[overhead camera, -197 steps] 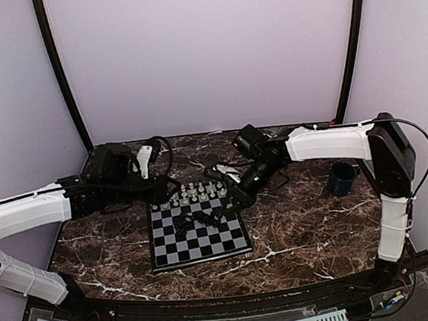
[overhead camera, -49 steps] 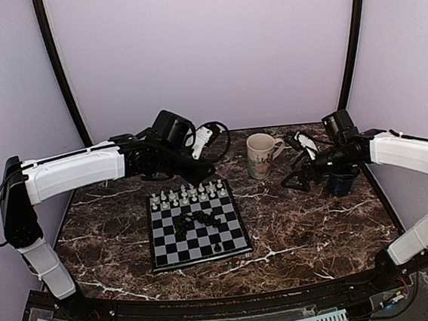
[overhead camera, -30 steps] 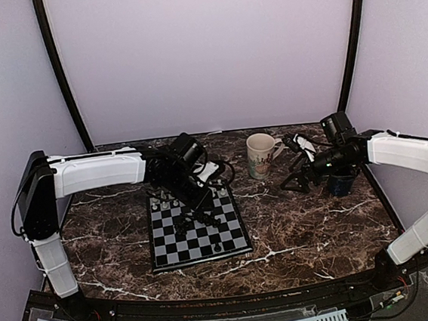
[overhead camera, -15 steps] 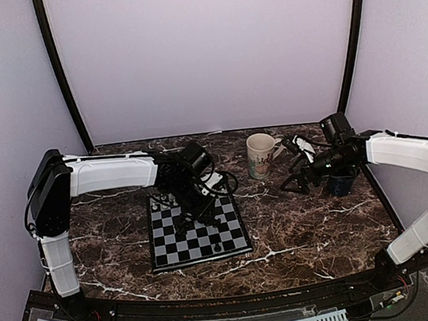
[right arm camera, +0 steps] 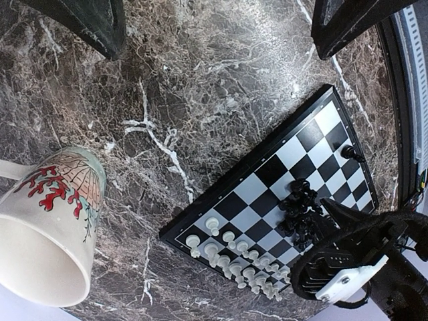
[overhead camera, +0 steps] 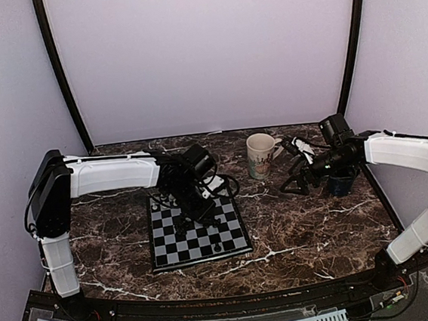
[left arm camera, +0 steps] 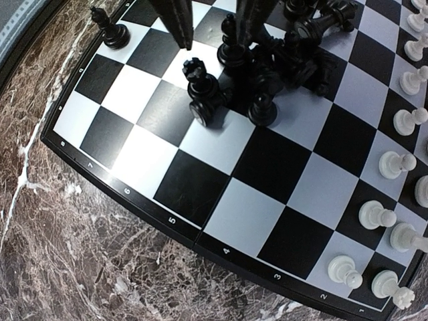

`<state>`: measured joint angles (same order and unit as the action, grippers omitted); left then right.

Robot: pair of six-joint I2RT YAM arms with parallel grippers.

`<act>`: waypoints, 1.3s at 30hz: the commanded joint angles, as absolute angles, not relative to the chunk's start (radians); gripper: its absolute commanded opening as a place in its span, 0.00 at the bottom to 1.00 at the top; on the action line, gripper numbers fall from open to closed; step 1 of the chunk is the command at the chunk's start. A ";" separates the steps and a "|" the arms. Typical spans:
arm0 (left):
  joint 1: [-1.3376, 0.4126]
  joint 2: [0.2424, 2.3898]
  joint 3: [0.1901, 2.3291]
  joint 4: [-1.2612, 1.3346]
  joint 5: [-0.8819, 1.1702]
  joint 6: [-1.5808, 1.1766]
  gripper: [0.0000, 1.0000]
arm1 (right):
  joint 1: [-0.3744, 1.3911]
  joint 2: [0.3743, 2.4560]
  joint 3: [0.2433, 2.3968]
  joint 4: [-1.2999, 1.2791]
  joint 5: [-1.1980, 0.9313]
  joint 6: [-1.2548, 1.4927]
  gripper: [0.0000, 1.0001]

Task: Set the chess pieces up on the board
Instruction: Pick up the bishop from the chessboard.

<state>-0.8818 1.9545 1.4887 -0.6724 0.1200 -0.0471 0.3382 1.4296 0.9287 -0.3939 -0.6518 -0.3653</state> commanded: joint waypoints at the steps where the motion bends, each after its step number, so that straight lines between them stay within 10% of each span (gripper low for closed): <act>1: -0.894 1.965 1.518 -0.720 0.089 -0.023 0.25 | 0.333 1.439 0.921 -0.391 -0.667 -0.376 0.96; 39: -0.976 1.648 1.223 -0.772 0.172 0.013 0.06 | 0.335 1.463 0.936 -0.407 -0.691 -0.381 0.96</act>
